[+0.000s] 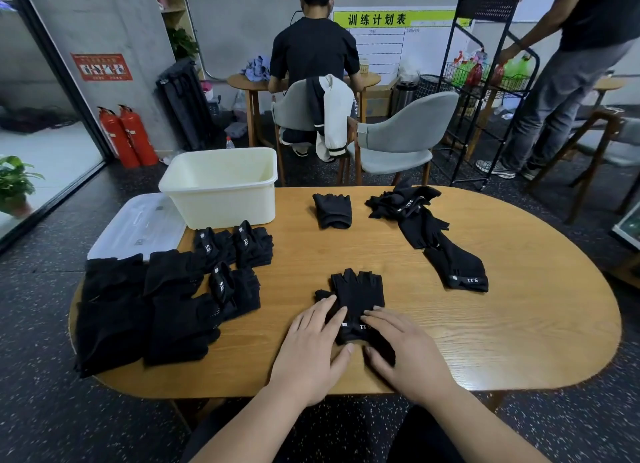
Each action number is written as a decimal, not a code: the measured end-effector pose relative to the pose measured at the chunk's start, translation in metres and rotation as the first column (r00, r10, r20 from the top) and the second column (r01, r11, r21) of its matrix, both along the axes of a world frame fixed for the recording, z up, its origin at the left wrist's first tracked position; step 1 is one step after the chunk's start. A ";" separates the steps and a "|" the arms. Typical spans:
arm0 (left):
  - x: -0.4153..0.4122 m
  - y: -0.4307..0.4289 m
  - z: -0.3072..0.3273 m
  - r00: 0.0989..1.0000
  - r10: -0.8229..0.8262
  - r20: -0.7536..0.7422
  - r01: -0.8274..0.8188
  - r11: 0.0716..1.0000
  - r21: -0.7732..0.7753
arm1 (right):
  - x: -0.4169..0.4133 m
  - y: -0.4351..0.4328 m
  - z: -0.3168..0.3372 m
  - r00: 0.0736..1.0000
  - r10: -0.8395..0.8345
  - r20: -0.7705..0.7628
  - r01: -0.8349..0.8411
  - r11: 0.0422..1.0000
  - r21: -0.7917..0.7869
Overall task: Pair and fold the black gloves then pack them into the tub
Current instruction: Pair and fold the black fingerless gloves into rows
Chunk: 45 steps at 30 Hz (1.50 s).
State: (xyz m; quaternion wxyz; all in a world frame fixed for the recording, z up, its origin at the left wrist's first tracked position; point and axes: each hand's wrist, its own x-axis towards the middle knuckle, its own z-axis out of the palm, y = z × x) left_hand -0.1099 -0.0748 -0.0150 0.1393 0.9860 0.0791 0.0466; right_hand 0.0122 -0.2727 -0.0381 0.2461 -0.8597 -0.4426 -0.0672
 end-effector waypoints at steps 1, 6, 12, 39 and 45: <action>-0.001 0.001 -0.001 1.000 0.004 0.008 -0.004 1.000 -0.012 | 0.001 0.001 -0.001 1.000 -0.008 -0.021 0.008 1.000 0.005; -0.002 0.003 -0.002 0.998 -0.022 0.054 0.024 0.999 -0.027 | 0.006 0.002 -0.007 0.993 -0.037 -0.116 0.045 0.997 0.063; -0.003 0.005 -0.002 0.994 -0.032 0.107 0.043 0.994 -0.101 | 0.004 0.000 -0.004 0.991 -0.046 -0.127 0.058 0.994 0.093; -0.004 0.011 -0.002 0.955 0.260 0.145 -0.176 0.886 -0.429 | 0.004 0.003 0.028 0.786 -0.099 -0.611 0.235 0.961 0.146; 0.000 0.008 -0.003 0.964 0.179 0.195 -0.117 0.948 -0.295 | 0.002 0.007 0.033 0.792 -0.128 -0.597 0.277 0.947 0.164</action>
